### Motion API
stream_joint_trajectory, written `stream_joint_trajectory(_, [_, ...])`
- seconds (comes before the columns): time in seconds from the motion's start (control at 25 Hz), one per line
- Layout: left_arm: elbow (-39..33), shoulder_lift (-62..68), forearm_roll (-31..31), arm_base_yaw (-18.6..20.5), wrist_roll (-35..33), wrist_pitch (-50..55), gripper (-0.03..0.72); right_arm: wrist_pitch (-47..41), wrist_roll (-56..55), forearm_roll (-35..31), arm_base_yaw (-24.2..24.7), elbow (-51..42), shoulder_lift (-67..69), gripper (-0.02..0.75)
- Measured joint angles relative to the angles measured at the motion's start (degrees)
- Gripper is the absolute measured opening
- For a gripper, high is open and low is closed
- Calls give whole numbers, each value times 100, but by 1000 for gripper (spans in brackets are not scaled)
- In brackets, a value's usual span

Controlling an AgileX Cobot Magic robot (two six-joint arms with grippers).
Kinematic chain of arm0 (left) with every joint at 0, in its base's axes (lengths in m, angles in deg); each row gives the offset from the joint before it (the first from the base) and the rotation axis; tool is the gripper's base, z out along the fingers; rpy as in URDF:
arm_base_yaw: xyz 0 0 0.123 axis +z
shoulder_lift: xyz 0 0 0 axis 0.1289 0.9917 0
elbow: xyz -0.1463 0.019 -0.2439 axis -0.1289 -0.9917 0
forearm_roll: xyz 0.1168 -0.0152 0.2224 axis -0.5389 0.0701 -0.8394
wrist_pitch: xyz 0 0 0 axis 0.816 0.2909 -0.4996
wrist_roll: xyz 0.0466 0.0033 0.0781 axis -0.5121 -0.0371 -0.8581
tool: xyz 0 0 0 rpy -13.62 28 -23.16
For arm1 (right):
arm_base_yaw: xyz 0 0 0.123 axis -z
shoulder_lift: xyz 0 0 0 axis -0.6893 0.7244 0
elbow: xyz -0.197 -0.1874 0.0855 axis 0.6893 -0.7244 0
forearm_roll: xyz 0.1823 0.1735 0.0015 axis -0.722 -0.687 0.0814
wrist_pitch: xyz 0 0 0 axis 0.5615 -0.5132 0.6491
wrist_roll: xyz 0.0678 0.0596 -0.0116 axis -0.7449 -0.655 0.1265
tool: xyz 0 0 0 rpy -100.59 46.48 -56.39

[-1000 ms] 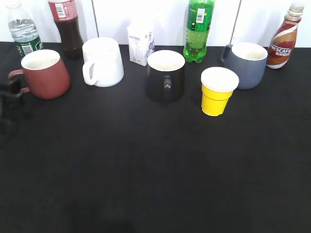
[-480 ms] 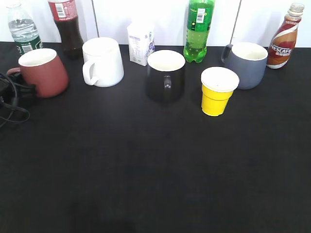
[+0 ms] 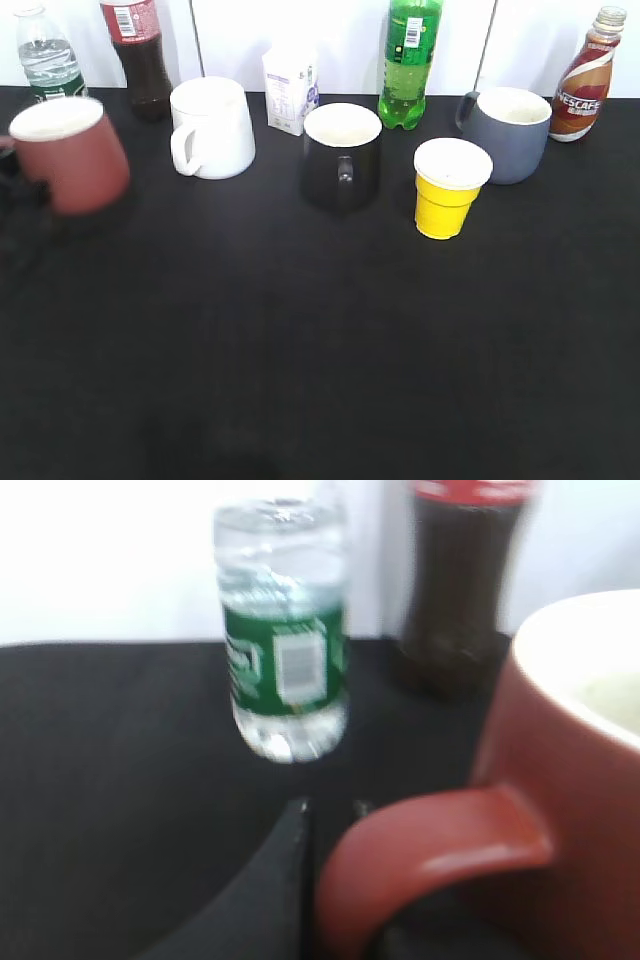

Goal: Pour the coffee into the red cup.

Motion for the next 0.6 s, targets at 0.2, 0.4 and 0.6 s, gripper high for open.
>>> stream_joint_trajectory(0.2, [-885, -1205, -1587, -72, 391, -100, 71, 0, 0, 0, 0, 0, 0, 571])
stream_joint_trajectory(0.4, [-913, -1272, -2650, -613, 951, -221, 71, 0, 0, 0, 0, 0, 0, 571])
stream_joint_trajectory(0.6, [-913, -1249, -2655, -1392, 951, -276, 71, 586, 0, 0, 0, 102, 114, 502])
